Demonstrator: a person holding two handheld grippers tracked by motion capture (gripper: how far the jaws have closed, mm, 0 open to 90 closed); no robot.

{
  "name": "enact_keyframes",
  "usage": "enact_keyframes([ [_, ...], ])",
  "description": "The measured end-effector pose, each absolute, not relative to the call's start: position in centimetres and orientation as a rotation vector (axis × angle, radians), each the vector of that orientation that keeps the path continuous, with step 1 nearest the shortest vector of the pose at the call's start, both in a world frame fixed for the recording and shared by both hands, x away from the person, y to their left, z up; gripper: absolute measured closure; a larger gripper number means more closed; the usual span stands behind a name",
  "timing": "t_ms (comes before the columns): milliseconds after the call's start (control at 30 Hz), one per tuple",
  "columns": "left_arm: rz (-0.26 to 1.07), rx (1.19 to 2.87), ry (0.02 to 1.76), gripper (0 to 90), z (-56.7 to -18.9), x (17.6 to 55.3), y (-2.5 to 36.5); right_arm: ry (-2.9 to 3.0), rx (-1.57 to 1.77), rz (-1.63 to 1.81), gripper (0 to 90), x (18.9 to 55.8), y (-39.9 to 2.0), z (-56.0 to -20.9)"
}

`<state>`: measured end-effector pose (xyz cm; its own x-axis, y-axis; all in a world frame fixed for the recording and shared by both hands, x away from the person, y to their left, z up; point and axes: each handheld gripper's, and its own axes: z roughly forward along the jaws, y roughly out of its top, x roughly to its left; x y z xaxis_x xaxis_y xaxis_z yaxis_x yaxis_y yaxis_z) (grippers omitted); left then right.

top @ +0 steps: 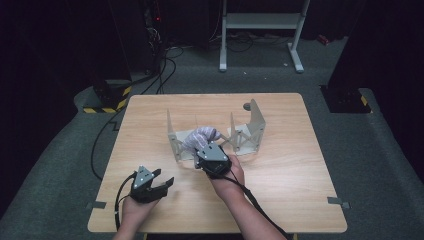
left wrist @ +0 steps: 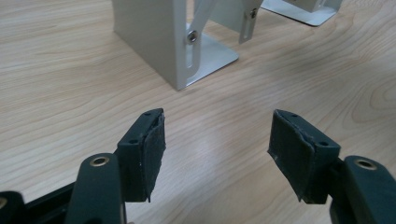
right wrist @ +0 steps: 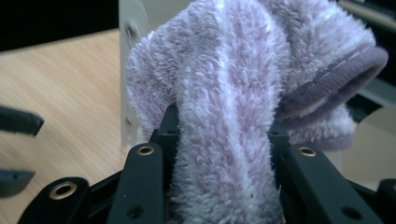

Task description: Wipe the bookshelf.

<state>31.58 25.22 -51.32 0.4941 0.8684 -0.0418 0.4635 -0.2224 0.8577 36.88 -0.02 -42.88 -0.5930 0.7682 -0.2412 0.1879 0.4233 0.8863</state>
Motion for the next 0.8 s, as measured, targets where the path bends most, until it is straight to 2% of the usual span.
enact_keyframes([
  [133,0.595,1.856,1.127,36.3,-51.4,30.6,26.9,2.057,0.805,1.145,62.8,36.8,0.5,-43.9],
  [533,0.584,1.83,1.174,36.4,-51.8,30.3,28.7,2.259,0.912,0.969,62.7,38.0,1.3,-51.6],
  [667,0.584,1.831,1.178,36.4,-51.9,30.4,28.9,2.251,0.9,0.988,62.7,37.9,1.4,-51.0],
  [800,0.581,1.828,1.18,36.4,-52.0,30.4,28.9,2.195,0.866,1.043,62.7,37.5,1.4,-48.6],
])
